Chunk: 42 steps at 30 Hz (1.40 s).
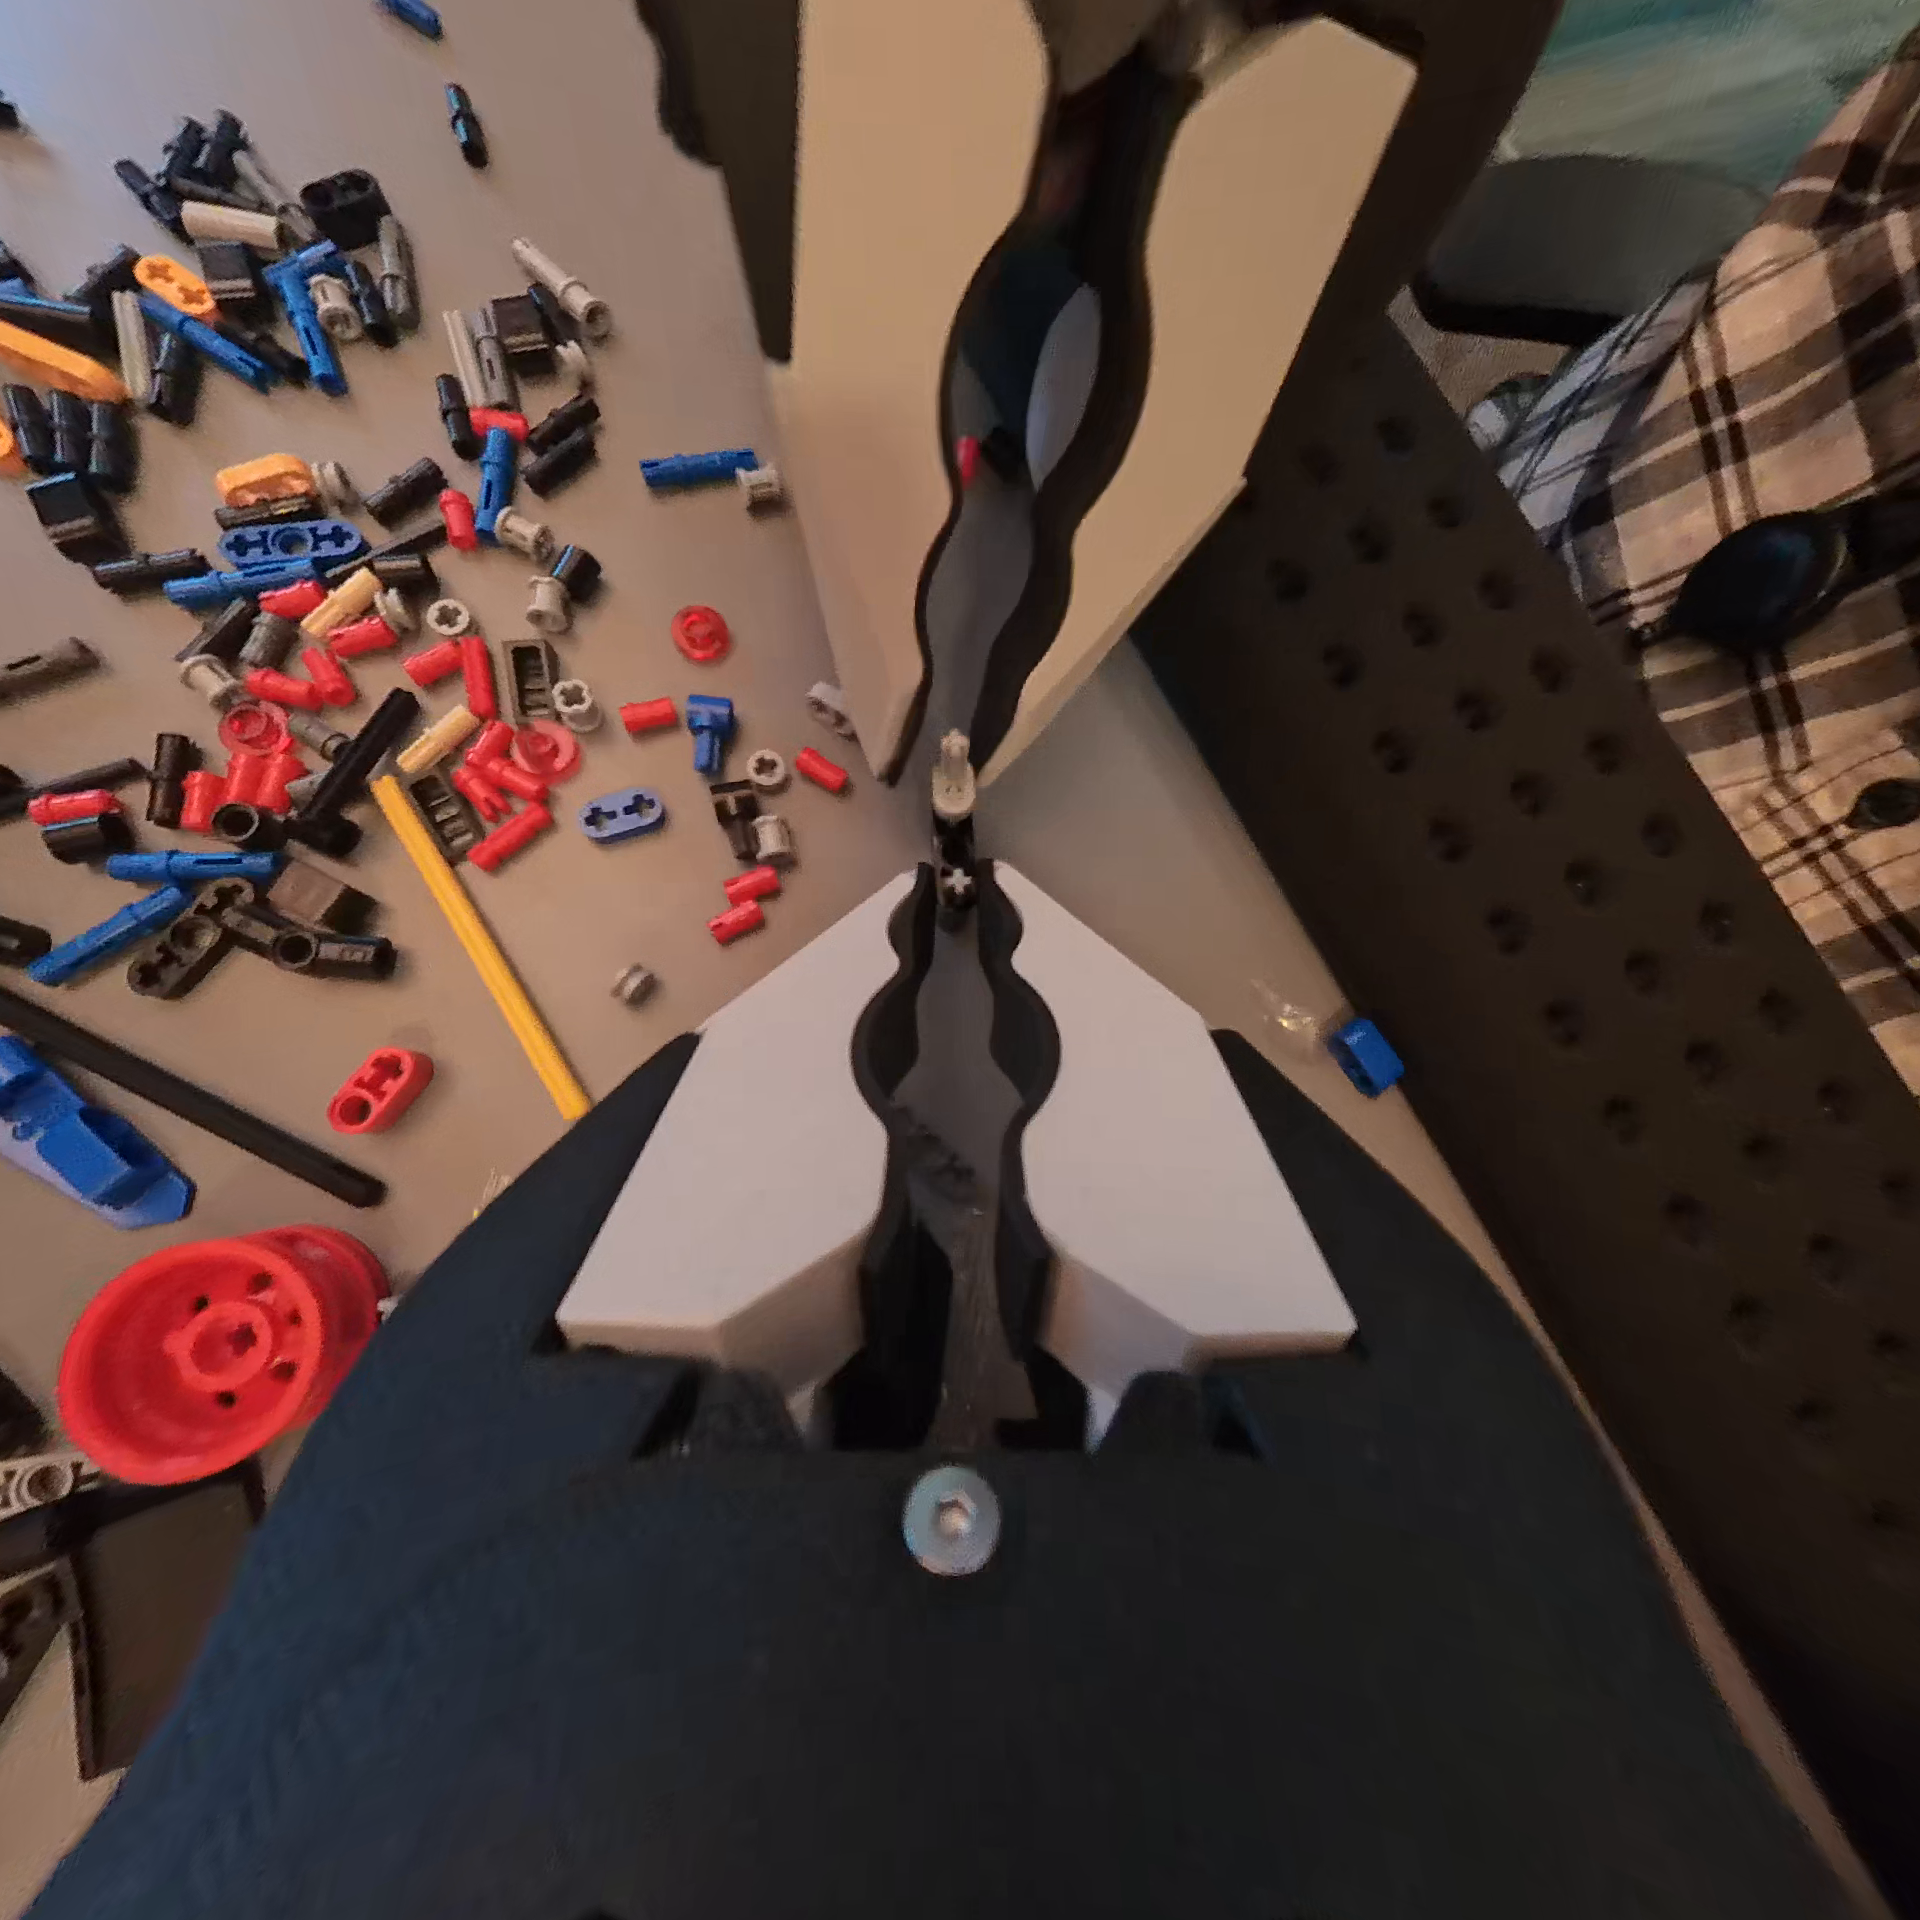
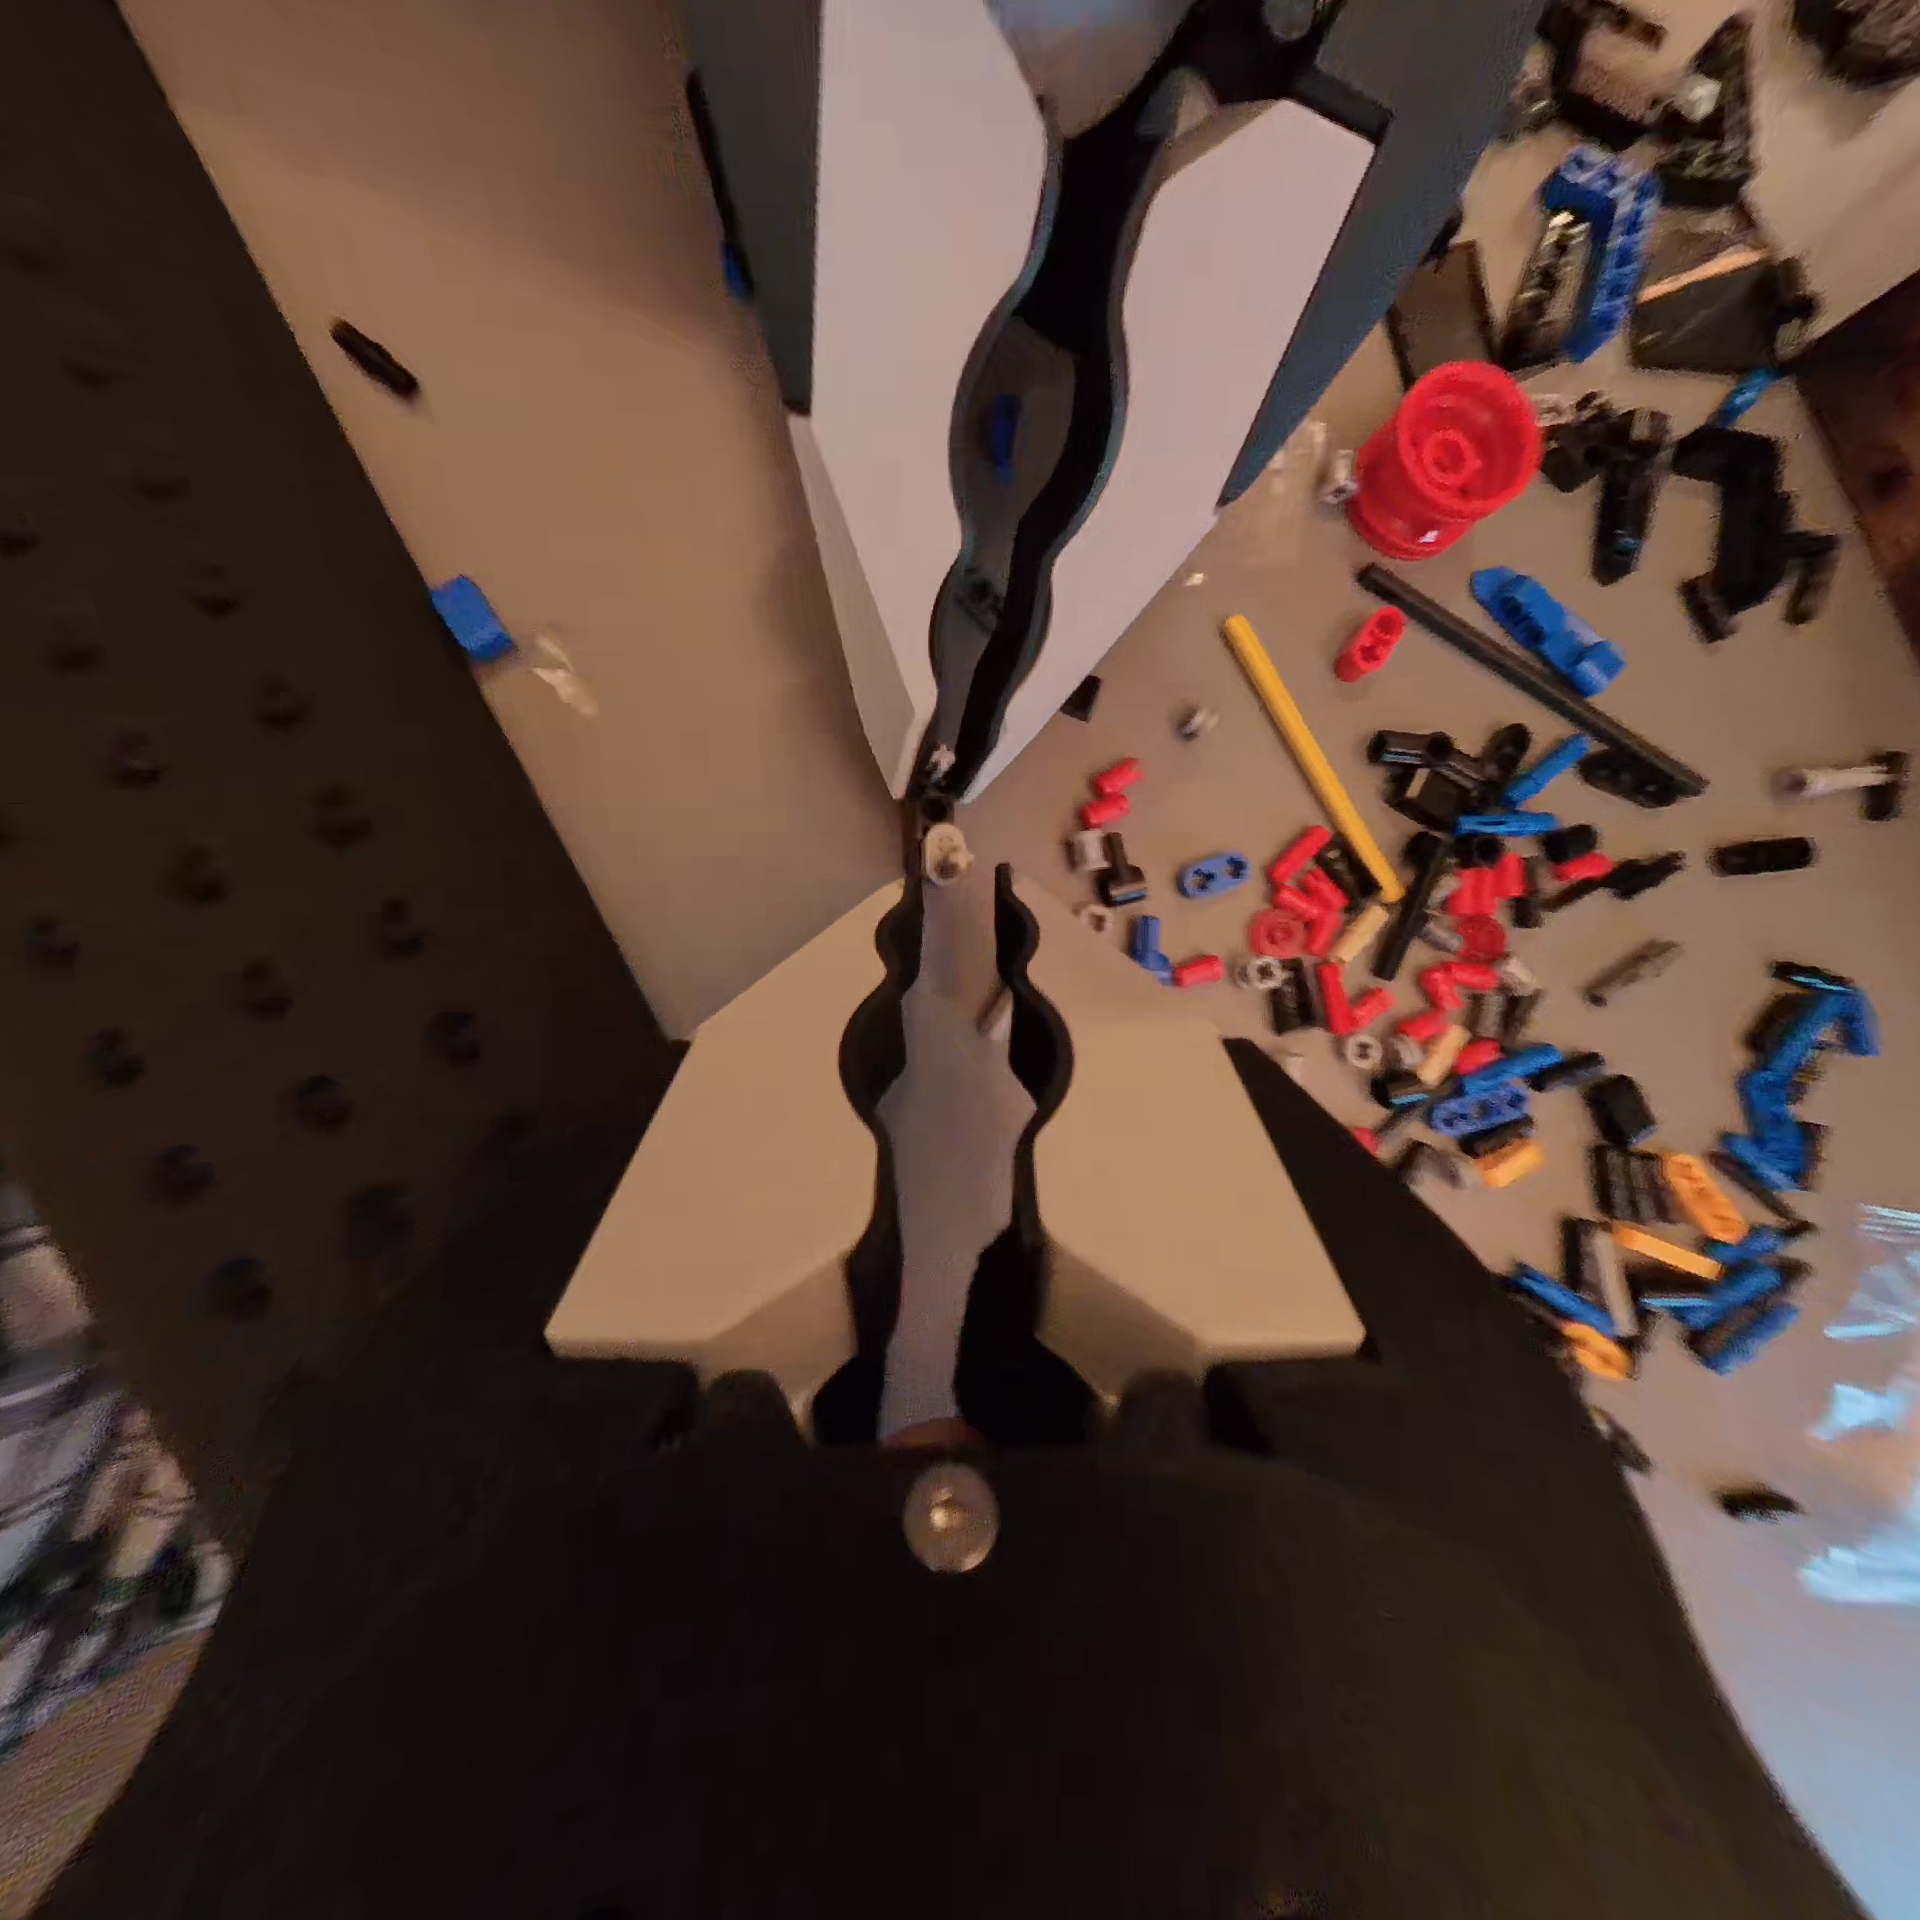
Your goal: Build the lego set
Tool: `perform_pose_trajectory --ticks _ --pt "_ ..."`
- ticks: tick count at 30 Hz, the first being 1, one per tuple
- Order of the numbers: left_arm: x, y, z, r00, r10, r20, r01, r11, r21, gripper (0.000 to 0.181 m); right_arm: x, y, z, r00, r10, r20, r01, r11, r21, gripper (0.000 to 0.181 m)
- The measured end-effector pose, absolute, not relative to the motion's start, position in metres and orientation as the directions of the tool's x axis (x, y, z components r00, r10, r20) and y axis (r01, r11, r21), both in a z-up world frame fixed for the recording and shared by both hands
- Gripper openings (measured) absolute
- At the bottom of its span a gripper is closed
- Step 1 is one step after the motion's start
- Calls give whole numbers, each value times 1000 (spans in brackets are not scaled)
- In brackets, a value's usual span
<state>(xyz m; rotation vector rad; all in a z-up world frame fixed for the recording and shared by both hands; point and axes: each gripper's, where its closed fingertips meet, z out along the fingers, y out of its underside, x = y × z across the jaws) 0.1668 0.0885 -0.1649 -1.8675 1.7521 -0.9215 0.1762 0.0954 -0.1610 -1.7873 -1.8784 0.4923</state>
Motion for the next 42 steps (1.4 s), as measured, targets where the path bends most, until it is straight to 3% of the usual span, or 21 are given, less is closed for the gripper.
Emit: perform_pose_trajectory --ticks 1,4,7,10,12,15,19,27,31,37,42 --pt "167 90 -165 -5 -979 203 -701 -141 -699 6 178 98 -161 -25 988 155 812 110 -573 15" --pt "168 92 -165 1 -971 237 -687 -173 -706 6 176 99 -161 -29 983 183 783 136 -606 18" --pt "170 92 -166 6 -976 217 -698 -159 -698 7 173 100 -162 -24 986 163 763 123 -635 8" --pt "169 93 -172 8 -986 168 -722 -122 -681 19 172 100 -163 -12 992 123 752 90 -653 6" --pt "169 95 -174 10 -992 126 -731 -93 -676 8 173 102 -163 -11 995 99 748 74 -660 6" --pt "169 96 -173 23 -988 153 -736 -120 -667 6 174 105 -164 -1 997 78 734 54 -677 8" --pt "169 97 -173 62 -970 236 -718 -207 -664 6 181 116 -160 0 975 224 738 150 -657 25" --pt "170 109 -163 151 -910 387 -631 -390 -670 6 180 118 -141 -40 799 601 708 447 -547 30" --pt "173 111 -151 156 -887 435 -578 -439 -688 6 184 129 -144 6 761 649 723 445 -529 40" --pt "178 109 -133 124 -847 517 -503 -502 -703 5 184 140 -139 49 707 706 718 466 -517 40" --pt "178 112 -132 149 -833 533 -491 -531 -691 5 182 132 -119 9 556 831 675 610 -415 37"
